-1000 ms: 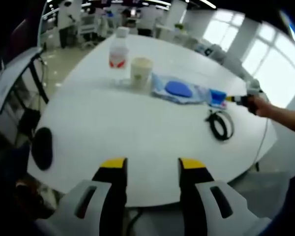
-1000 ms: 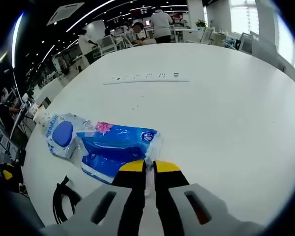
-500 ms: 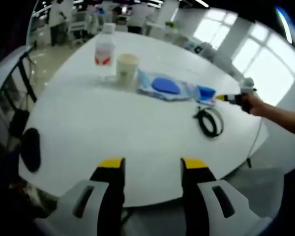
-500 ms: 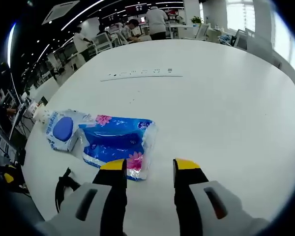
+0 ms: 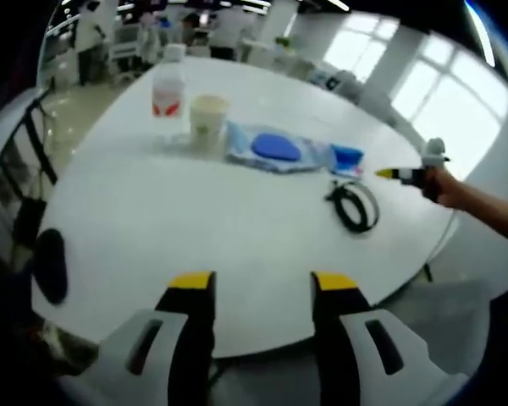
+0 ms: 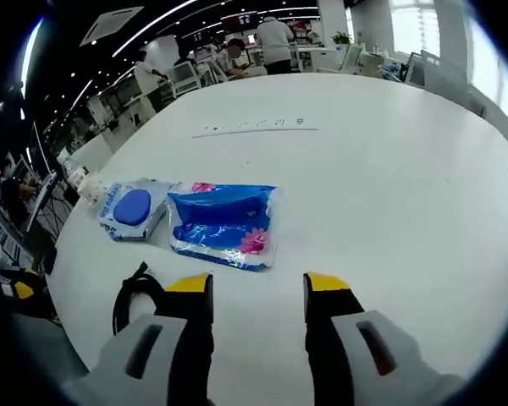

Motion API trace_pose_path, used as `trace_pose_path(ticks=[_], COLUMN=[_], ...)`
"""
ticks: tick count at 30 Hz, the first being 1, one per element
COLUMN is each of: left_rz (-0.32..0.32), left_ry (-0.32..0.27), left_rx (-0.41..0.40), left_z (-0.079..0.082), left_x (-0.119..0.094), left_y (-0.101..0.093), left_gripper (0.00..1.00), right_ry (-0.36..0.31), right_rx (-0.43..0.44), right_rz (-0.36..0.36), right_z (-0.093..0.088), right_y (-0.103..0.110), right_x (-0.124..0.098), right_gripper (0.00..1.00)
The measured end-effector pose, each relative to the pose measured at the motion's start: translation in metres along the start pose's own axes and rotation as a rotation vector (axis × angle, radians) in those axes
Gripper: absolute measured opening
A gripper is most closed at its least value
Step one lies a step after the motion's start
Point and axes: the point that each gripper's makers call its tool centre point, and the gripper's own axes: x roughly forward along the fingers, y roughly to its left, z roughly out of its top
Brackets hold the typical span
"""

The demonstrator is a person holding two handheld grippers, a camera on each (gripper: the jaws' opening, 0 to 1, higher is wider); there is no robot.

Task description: Arrange the tabletop items into an orderly group along one side of the table until the central work area is clear of visible clutter.

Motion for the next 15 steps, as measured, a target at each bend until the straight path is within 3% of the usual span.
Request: trace_pose_path(ticks=[8,15], left_rz=[-0.018,-0.027], left_ry=[-0.029,-0.031], left_rx=[0.032,0.04], left_z=[0.005,0.006], left_x=[-0.003,-0.001], left_y=[-0.004,-0.007], left_gripper=[0.42,0.42], right_ry=[-0.001,0.003], right_rx=[-0.013,-0.006], right_rz=[0.021,0.048], right_z=[-0.009,-0.016], right_y=[0.018,0.036], right_x=[-0.016,-0.013], right_gripper=[0.44,0.43])
